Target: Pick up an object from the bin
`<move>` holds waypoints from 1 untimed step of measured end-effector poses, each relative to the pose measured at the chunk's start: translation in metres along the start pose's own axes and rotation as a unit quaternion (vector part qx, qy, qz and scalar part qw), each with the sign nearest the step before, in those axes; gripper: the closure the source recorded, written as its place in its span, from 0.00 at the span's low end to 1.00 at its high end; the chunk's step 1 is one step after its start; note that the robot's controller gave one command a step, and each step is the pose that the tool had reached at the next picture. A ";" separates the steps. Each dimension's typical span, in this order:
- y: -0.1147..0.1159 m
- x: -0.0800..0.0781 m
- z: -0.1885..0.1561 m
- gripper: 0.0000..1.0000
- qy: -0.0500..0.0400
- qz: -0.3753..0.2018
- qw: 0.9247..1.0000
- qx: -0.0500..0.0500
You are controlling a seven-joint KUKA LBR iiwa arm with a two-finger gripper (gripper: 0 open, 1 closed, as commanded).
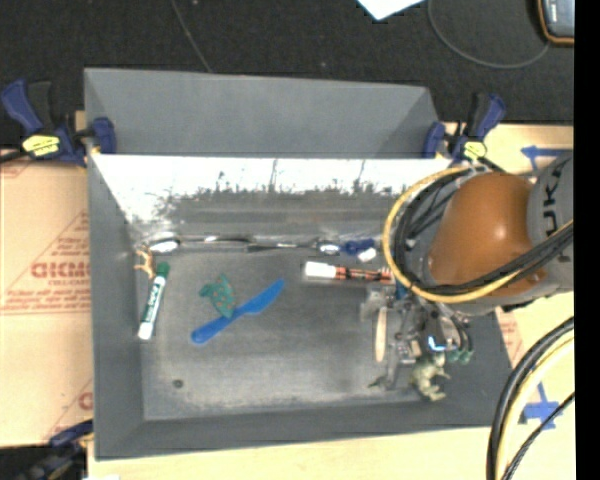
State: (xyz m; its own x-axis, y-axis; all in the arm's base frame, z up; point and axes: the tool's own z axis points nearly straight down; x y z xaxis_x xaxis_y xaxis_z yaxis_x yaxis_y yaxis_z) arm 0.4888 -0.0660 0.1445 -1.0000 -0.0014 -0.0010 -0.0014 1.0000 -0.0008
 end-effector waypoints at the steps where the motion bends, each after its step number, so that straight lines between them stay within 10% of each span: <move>1: -0.054 -0.095 0.063 0.00 -0.003 -0.144 0.990 0.001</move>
Offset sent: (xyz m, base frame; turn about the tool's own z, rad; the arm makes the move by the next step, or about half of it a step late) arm 0.1114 -0.0843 -0.0323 -0.2764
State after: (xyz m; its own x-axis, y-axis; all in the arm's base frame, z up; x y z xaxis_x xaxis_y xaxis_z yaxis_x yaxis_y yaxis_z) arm 0.5839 -0.1203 0.0819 -0.9580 -0.2867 -0.0064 -0.2867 0.9580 -0.0042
